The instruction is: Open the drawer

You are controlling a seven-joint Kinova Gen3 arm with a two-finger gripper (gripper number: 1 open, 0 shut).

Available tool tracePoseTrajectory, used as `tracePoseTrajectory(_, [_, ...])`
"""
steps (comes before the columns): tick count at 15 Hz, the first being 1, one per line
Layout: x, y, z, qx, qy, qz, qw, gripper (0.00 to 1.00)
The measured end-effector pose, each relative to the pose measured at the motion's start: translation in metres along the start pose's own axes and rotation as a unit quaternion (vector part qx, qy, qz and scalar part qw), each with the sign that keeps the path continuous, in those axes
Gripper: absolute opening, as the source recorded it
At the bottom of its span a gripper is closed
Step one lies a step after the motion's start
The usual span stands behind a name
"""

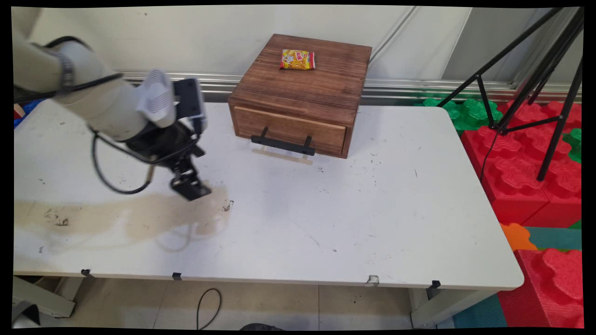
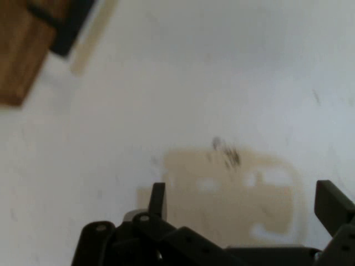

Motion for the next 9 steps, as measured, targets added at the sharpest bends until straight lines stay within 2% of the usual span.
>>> tracePoseTrajectory(5, [0.047, -0.021, 0.025, 0.014, 0.038, 0.034, 0.9986, 1.0])
tracePoseTrajectory(9, [0.071, -0.034, 0.04, 0.022, 0.049, 0.056, 0.997, 1.0])
